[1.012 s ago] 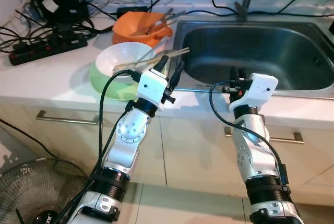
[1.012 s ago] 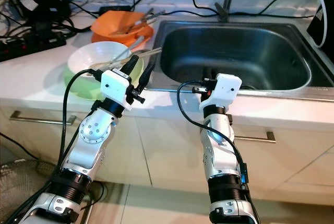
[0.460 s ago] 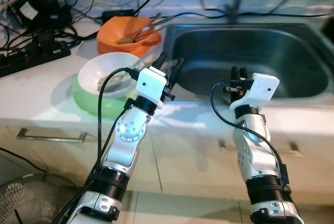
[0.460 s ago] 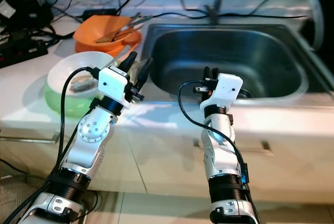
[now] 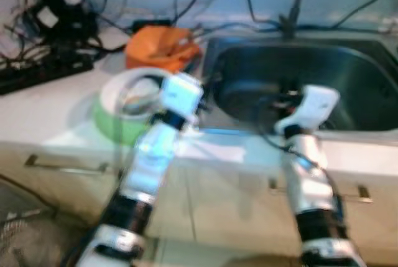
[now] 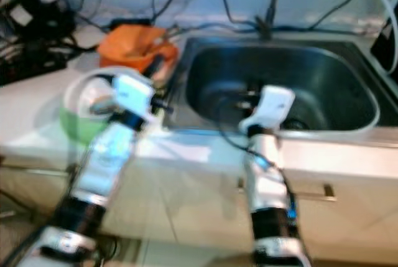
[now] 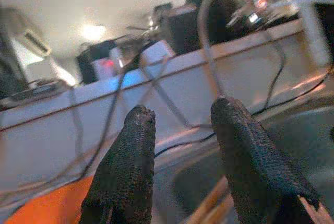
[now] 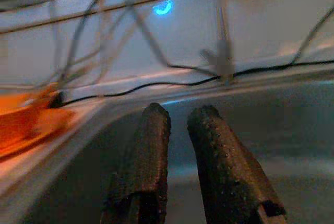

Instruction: Kitchen organization

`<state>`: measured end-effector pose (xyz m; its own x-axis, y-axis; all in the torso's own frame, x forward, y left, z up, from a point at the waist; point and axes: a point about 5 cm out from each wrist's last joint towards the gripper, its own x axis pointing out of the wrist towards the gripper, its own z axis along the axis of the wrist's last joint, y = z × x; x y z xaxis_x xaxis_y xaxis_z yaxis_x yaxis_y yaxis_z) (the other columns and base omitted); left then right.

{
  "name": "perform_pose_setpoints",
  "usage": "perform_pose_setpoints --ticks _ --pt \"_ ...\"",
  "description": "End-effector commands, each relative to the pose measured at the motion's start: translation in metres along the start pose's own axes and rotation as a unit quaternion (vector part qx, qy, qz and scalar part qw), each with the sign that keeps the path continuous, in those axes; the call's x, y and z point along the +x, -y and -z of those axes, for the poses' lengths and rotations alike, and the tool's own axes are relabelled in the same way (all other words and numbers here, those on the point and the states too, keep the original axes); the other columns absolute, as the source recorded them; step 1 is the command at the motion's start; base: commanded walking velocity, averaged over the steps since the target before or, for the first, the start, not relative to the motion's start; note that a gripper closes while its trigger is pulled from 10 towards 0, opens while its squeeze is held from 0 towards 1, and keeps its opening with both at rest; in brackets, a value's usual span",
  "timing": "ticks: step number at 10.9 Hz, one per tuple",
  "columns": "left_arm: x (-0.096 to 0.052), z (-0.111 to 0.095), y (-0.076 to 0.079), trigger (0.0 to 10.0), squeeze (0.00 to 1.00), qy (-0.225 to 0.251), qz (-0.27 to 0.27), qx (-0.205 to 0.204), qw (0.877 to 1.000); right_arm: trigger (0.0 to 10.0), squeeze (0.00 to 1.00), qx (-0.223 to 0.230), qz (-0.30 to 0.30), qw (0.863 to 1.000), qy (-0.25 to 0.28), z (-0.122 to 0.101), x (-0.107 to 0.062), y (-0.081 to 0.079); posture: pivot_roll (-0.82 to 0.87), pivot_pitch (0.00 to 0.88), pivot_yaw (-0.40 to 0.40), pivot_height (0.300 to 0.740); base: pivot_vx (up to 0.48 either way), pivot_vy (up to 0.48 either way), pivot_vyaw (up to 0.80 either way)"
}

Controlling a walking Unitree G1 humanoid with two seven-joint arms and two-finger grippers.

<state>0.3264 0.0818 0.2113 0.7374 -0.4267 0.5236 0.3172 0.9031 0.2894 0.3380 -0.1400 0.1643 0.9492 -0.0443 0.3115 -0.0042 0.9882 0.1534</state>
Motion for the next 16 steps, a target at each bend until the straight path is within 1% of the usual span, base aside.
perform_pose_setpoints --ticks 1,3,4,5,6,7,8,9,11,12,14,16 --pt "0.002 -0.003 0.005 10.0 0.00 0.006 0.007 -0.003 1.000 10.0 0.00 -0.001 0.005 1.000 0.001 -0.002 0.001 0.003 0.02 0.100 0.072 0.740 0.000 0.000 0.00" --pt "0.002 -0.005 0.005 10.0 0.00 0.012 0.003 -0.005 1.000 10.0 0.00 -0.001 0.004 1.000 0.000 -0.001 0.001 0.003 0.02 0.098 0.073 0.740 0.000 0.000 0.00" --pt "0.001 -0.009 0.009 10.0 0.00 0.018 0.018 -0.012 1.000 10.0 0.00 -0.001 0.004 1.000 -0.002 0.000 -0.001 0.003 0.01 0.086 0.076 0.740 0.000 0.000 0.00" --pt "0.000 -0.012 0.015 10.0 0.00 0.019 0.048 -0.013 0.999 10.0 0.00 -0.002 0.002 1.000 -0.002 0.001 -0.002 0.002 0.01 0.078 0.079 0.740 0.000 0.000 0.00" --pt "-0.005 -0.012 0.025 10.0 0.00 0.012 0.102 0.014 0.995 10.0 0.00 -0.001 0.002 1.000 -0.003 0.002 -0.003 0.002 0.01 0.066 0.083 0.740 0.000 0.000 0.00" --pt "-0.010 -0.009 0.031 10.0 0.00 0.001 0.130 0.036 0.991 10.0 0.00 -0.001 0.001 1.000 -0.004 0.003 -0.003 0.001 0.02 0.052 0.084 0.740 0.000 0.000 0.00" --pt "-0.011 -0.004 0.032 10.0 0.00 -0.012 0.132 0.058 0.989 10.0 0.00 0.000 -0.001 1.000 -0.006 0.004 -0.003 0.000 0.02 0.042 0.084 0.740 0.000 0.000 0.00" --pt "-0.009 -0.001 0.030 10.0 0.00 -0.026 0.132 0.086 0.987 10.0 0.00 0.001 -0.004 1.000 -0.005 0.004 -0.002 -0.002 0.02 0.042 0.084 0.740 0.000 0.000 0.00" --pt "-0.007 0.003 0.023 10.0 0.00 -0.043 0.128 0.129 0.982 10.0 0.00 0.002 -0.005 1.000 -0.004 0.002 -0.001 -0.003 0.02 0.045 0.080 0.740 0.000 0.000 0.00" --pt "-0.007 0.004 0.021 10.0 0.00 -0.045 0.122 0.137 0.982 10.0 0.00 0.006 -0.003 1.000 0.001 -0.005 0.003 -0.002 0.01 0.049 0.082 0.740 0.000 0.000 0.00" --pt "-0.007 0.005 0.020 10.0 0.00 -0.047 0.115 0.147 0.981 10.0 0.00 -0.003 -0.006 0.999 0.035 -0.029 0.015 0.000 0.01 0.050 0.082 0.740 0.000 0.000 0.00" --pt "-0.006 0.006 0.021 10.0 0.00 -0.048 0.117 0.162 0.979 10.0 0.00 -0.007 -0.008 0.999 0.041 -0.035 0.019 0.000 0.01 0.050 0.078 0.740 0.000 0.000 0.00"
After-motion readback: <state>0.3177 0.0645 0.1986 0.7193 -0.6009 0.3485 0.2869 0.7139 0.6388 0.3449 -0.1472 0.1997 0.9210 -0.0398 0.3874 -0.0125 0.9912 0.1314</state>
